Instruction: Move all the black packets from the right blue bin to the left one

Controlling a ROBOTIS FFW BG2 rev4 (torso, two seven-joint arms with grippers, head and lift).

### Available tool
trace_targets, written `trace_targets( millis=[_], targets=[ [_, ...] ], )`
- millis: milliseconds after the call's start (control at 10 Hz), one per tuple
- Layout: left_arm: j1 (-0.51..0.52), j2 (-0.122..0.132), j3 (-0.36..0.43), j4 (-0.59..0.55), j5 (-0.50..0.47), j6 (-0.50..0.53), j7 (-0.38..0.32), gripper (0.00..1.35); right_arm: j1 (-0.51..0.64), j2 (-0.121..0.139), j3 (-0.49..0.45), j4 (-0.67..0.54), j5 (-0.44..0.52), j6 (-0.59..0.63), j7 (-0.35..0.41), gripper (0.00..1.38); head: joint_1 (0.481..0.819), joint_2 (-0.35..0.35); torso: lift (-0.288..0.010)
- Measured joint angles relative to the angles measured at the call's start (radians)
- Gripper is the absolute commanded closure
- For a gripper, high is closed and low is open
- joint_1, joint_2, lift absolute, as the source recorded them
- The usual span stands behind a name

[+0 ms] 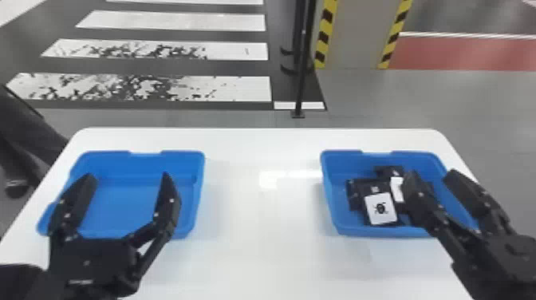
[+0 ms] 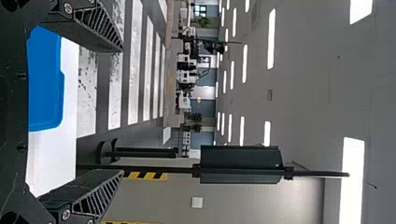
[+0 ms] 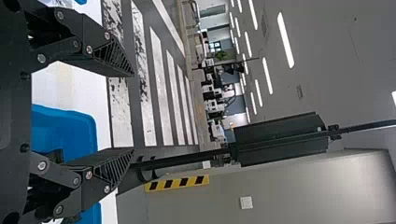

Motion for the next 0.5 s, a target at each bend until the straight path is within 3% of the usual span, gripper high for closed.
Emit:
trace_targets(
  millis=[500],
  targets=[
    [-0.002,0.001,-0.002,0.001,0.000,-0.008,-0.001,0.11,-0.004,0.001,0.002,-0.002,0.000,0.008,0.000,0.51,0.695,-0.036,-0.140]
  ],
)
